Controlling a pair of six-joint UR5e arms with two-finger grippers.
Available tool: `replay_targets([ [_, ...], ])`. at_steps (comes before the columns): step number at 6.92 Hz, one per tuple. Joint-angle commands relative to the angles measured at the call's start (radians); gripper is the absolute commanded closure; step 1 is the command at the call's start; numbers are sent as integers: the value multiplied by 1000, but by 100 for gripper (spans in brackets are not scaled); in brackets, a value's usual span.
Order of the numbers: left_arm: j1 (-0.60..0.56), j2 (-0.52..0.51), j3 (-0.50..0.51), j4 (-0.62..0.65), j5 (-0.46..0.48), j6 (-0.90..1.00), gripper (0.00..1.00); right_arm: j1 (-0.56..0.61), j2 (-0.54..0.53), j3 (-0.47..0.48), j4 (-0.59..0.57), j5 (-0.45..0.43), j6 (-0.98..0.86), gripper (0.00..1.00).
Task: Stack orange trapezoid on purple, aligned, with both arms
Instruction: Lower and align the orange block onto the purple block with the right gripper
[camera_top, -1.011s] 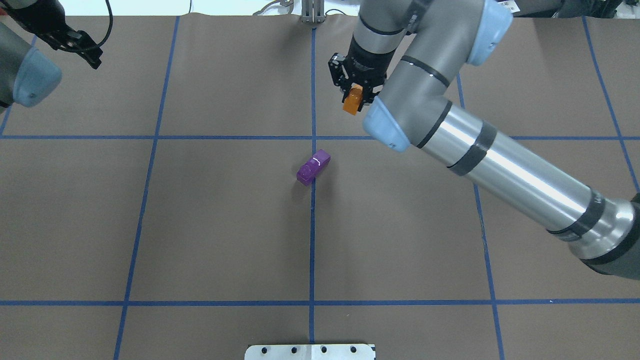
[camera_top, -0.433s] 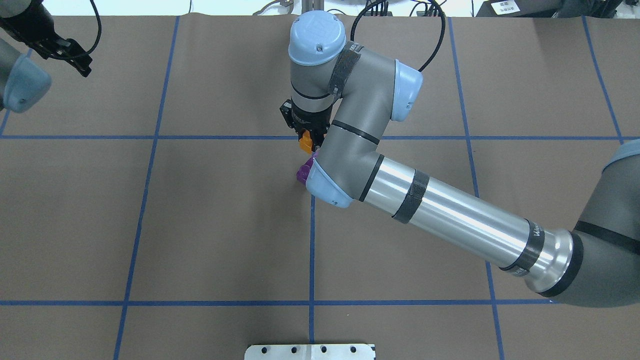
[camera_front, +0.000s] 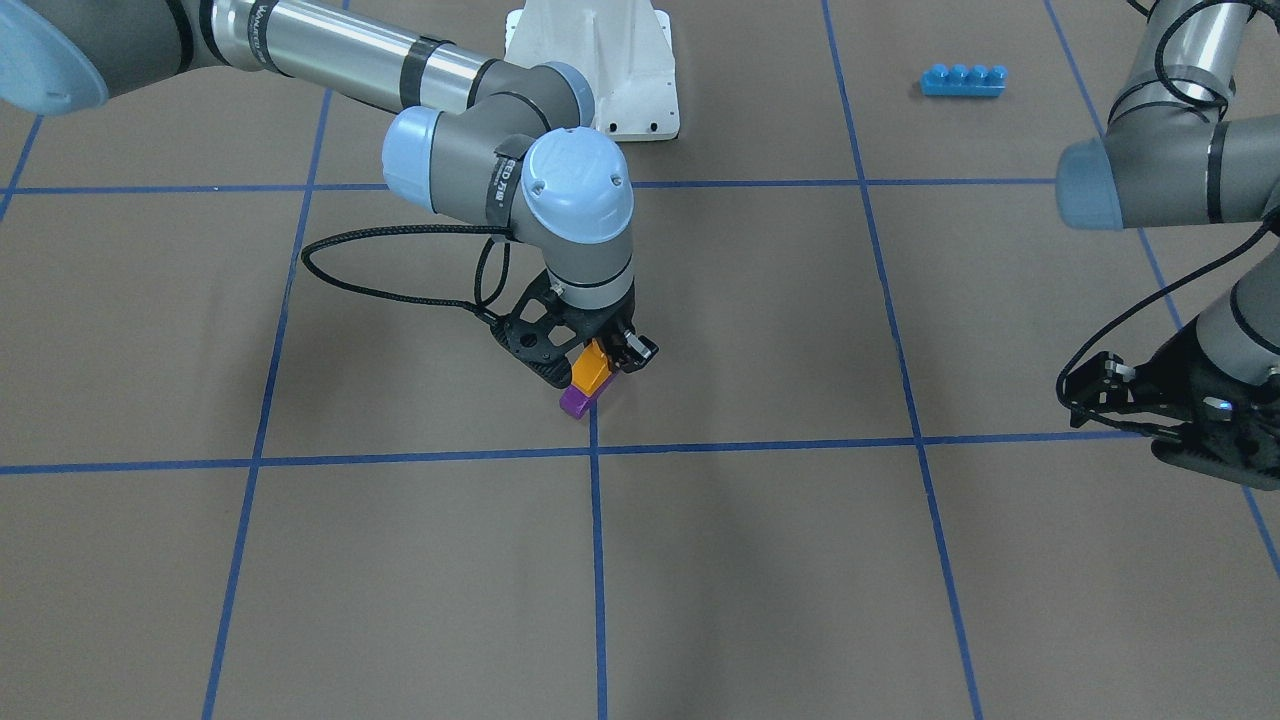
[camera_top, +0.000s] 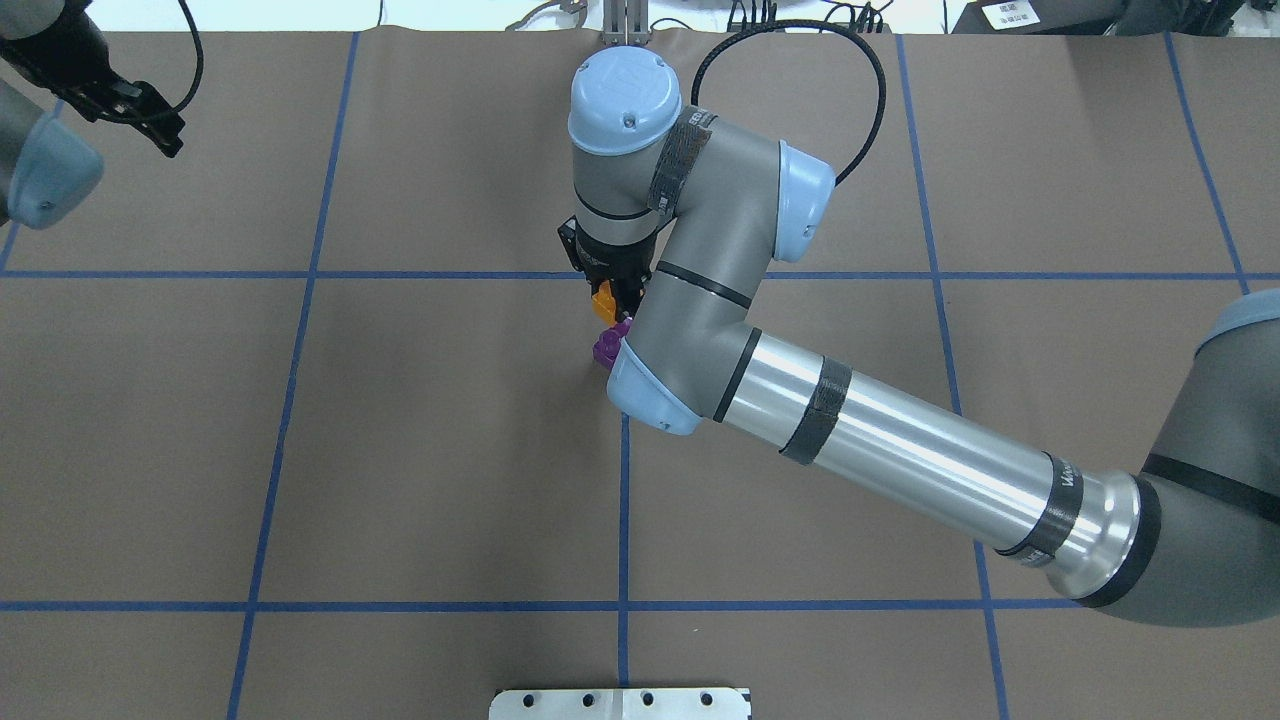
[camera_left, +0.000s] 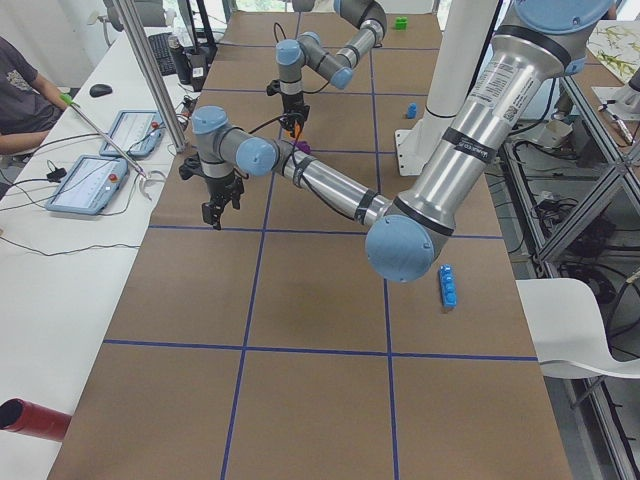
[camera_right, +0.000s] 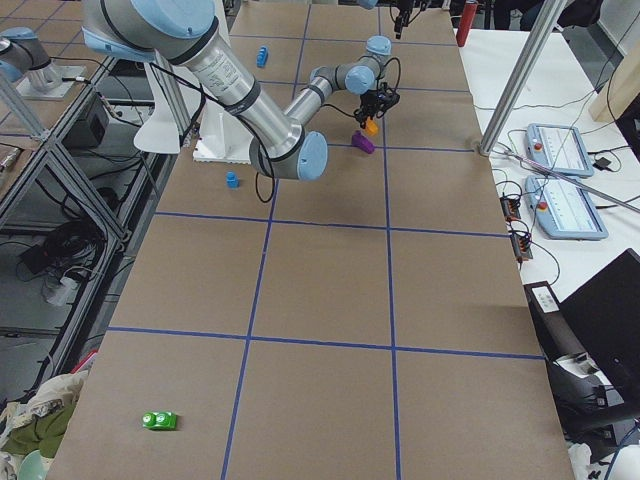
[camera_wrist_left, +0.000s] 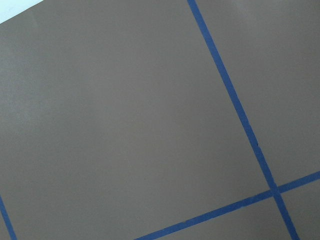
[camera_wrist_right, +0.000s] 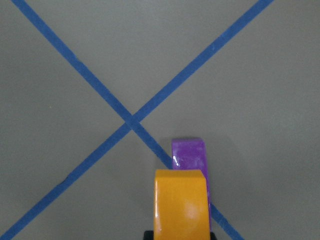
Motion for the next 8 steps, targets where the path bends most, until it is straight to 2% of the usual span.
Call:
replay_targets([
  [1,1,0,0,0,-1,0,0,-12,-9,0,8,2,28,100],
  [8,4,-1,3,0,0,0,0,-18,-45,30,23,31,31,100],
])
